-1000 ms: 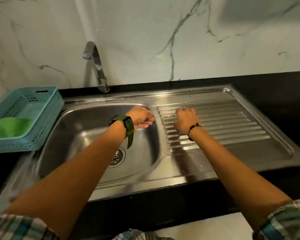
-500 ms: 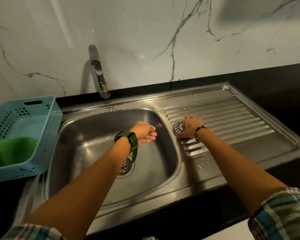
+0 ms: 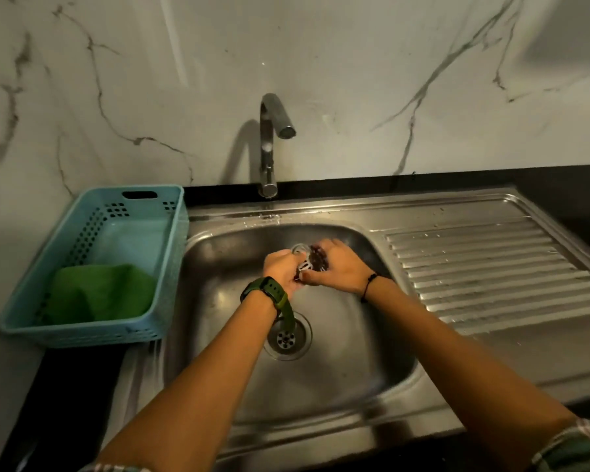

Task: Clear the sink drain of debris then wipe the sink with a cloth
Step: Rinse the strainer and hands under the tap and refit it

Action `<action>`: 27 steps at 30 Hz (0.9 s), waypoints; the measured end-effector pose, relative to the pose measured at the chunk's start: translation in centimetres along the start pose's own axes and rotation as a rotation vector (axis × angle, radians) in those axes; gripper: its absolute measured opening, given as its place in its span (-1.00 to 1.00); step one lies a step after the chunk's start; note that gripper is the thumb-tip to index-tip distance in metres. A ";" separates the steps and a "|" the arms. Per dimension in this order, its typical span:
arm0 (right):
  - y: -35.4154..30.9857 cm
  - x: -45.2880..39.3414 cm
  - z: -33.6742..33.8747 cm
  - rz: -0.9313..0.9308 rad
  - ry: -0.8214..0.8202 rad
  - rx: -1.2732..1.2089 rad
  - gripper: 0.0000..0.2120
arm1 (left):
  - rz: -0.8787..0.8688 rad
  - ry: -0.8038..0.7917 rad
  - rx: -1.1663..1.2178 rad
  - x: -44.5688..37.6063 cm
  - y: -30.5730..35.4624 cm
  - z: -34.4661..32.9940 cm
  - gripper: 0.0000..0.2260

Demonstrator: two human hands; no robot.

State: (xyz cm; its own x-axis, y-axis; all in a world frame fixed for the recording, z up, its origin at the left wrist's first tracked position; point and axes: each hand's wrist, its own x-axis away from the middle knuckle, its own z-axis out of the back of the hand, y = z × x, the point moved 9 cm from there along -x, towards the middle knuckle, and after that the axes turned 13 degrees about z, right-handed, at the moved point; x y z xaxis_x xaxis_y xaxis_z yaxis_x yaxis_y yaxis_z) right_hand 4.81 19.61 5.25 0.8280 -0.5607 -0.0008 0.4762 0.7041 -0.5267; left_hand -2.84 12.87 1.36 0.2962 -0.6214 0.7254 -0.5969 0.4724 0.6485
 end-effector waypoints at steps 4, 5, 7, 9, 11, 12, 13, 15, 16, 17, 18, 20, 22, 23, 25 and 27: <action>-2.7 -4.7 0.6 -0.053 0.111 -0.298 -0.48 | 0.025 0.087 0.141 -0.6 0.8 4.6 -0.85; -3.2 -6.4 1.6 -0.054 0.186 -0.294 -0.51 | 0.035 0.088 0.158 -0.7 0.7 5.2 -0.85; -3.8 -9.7 3.7 -0.070 0.308 -0.254 -0.56 | 0.051 0.101 0.181 -1.0 0.3 6.1 -0.84; -3.9 -12.8 4.7 -0.100 0.334 -0.190 -0.61 | 0.050 0.109 0.207 -1.2 0.1 6.8 -0.86; -4.0 -15.6 4.6 -0.095 0.305 -0.126 -0.66 | 0.043 0.119 0.225 -1.4 0.0 7.3 -0.95; -4.2 -16.6 4.5 -0.076 0.294 -0.094 -0.69 | 0.045 0.128 0.231 -1.5 0.0 7.6 -0.91; -4.5 -17.4 4.2 -0.051 0.284 -0.057 -0.73 | 0.050 0.132 0.242 -1.6 0.0 7.8 -0.85; -4.9 -18.5 3.6 -0.006 0.260 0.020 -0.77 | 0.048 0.126 0.247 -2.0 0.3 7.8 -0.82; -4.8 -18.7 3.5 0.002 0.256 0.032 -0.78 | 0.047 0.117 0.249 -2.2 0.6 7.6 -0.81; -4.6 -18.7 3.5 0.013 0.251 0.036 -0.79 | 0.045 0.105 0.258 -2.4 0.8 7.5 -0.79; -4.3 -18.9 3.5 0.040 0.240 0.030 -0.80 | 0.041 0.101 0.265 -2.6 1.1 7.3 -0.78; -3.9 -18.9 4.0 0.086 0.227 -0.012 -0.80 | 0.038 0.095 0.274 -3.1 1.3 6.8 -0.76; -3.4 -18.6 4.4 0.084 0.260 -0.119 -0.71 | 0.054 0.082 0.276 -3.5 1.2 6.1 -0.73; -3.2 -18.4 4.5 0.080 0.284 -0.169 -0.68 | 0.063 0.079 0.275 -3.6 1.0 5.8 -0.72; -3.2 -18.4 4.5 0.089 0.313 -0.187 -0.66 | 0.073 0.083 0.269 -4.0 0.9 5.4 -0.72; -3.8 -18.6 4.7 0.143 0.294 -0.073 -0.71 | 0.074 0.082 0.268 -4.4 0.8 5.2 -0.72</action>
State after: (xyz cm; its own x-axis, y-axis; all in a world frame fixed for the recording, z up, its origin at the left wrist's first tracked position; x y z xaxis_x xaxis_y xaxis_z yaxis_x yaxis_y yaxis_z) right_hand -11.04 29.45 11.22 0.7589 -0.5679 -0.3188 0.3301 0.7574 -0.5633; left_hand -8.52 12.75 -2.51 0.2970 -0.5339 0.7917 -0.7917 0.3259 0.5167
